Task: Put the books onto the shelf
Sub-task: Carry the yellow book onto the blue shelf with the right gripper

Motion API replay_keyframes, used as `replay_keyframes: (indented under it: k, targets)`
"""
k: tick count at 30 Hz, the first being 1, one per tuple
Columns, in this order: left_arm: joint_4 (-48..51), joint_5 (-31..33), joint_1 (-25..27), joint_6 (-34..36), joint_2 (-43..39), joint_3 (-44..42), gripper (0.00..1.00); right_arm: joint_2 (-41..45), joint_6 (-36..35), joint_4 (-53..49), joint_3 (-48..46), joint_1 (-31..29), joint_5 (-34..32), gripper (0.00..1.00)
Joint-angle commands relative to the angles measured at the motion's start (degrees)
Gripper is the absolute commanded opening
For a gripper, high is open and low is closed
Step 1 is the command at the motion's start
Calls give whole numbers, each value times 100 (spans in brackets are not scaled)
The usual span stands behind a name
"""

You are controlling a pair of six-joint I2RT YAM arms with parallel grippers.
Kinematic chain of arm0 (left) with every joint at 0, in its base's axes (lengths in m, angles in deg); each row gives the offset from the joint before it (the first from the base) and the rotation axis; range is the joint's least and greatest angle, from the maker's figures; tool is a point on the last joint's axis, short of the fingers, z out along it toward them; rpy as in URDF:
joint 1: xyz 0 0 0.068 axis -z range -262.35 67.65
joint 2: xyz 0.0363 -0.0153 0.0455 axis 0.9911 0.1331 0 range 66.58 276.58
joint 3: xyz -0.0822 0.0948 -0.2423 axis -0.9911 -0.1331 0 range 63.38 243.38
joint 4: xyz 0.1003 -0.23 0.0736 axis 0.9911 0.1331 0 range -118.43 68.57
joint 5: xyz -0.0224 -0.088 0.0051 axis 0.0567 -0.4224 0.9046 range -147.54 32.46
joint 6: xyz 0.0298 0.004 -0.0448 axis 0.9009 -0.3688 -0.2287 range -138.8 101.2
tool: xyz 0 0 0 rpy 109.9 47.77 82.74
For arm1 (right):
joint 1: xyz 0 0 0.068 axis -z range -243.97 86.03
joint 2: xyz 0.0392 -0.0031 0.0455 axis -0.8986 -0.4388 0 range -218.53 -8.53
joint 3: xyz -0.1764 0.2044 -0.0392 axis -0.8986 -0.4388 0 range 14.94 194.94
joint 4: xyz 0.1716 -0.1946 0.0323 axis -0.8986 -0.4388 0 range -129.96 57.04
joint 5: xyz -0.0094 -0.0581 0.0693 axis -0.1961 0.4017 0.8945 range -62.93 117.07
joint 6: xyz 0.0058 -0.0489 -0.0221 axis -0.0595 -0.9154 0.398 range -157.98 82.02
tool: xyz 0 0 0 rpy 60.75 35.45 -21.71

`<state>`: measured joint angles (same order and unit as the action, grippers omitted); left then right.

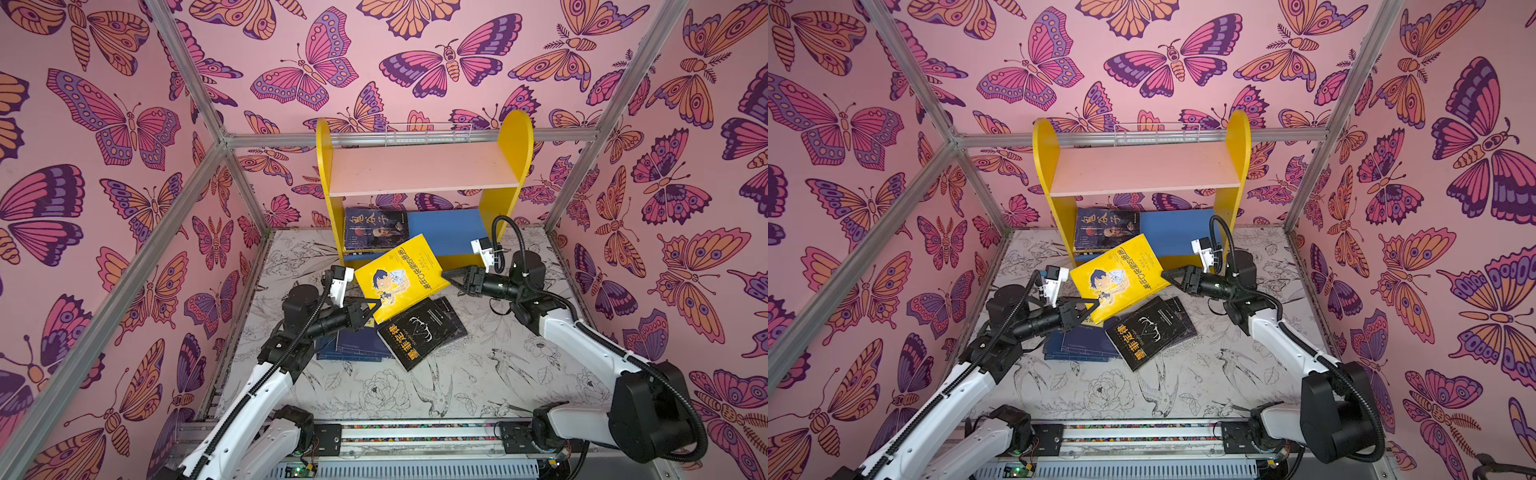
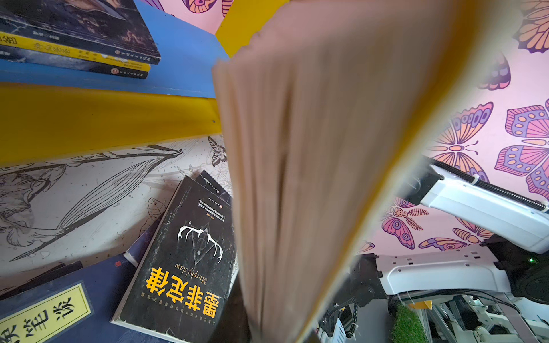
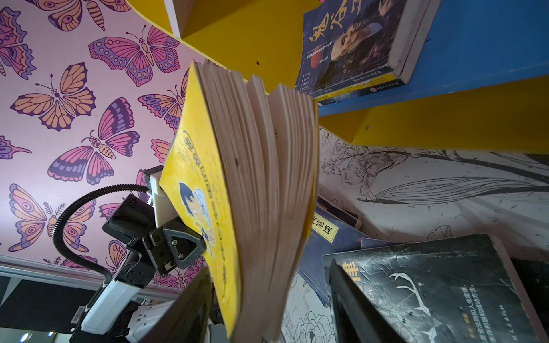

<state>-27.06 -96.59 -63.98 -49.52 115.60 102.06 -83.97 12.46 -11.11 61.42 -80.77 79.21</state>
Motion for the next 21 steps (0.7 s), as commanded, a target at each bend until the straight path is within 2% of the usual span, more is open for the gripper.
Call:
replay_keyframes:
  k: [1, 8, 14, 18, 21]
  targets:
    - [-542, -50, -44, 163, -192, 89, 0, -57, 385, 611, -53, -91, 217, 62]
    - [-533, -53, -43, 172, -180, 11, 0, -127, 643, 1071, -33, -180, 280, 54]
    - [-441, 32, -44, 240, -135, -20, 0, -143, 834, 1239, 19, -276, 496, 35]
    - [-361, 137, -41, 307, -108, -46, 0, -37, 757, 1159, 34, -288, 554, 27]
    - [-257, 198, -39, 377, -68, -56, 0, 82, 387, 628, 160, -288, 459, 24]
